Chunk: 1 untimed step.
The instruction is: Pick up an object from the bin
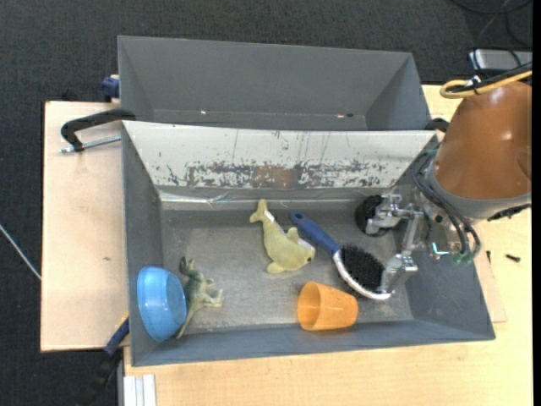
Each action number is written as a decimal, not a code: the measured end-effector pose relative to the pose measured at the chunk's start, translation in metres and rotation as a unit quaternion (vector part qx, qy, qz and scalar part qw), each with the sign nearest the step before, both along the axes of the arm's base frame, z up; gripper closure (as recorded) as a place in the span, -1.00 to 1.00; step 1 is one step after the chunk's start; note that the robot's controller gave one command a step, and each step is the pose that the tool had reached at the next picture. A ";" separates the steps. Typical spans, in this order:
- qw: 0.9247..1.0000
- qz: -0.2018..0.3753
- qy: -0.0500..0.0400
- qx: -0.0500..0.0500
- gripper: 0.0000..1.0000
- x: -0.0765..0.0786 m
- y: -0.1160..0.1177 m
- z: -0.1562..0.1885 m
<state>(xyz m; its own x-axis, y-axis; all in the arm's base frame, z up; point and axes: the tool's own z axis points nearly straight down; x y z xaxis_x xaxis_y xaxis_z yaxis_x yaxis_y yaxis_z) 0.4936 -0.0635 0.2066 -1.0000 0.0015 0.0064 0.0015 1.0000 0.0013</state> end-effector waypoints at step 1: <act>0.996 -0.083 -0.017 0.000 -1.00 0.022 0.031 -0.099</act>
Offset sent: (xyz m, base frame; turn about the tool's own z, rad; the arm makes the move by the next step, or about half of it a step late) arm 0.0139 0.0313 -0.1028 0.1616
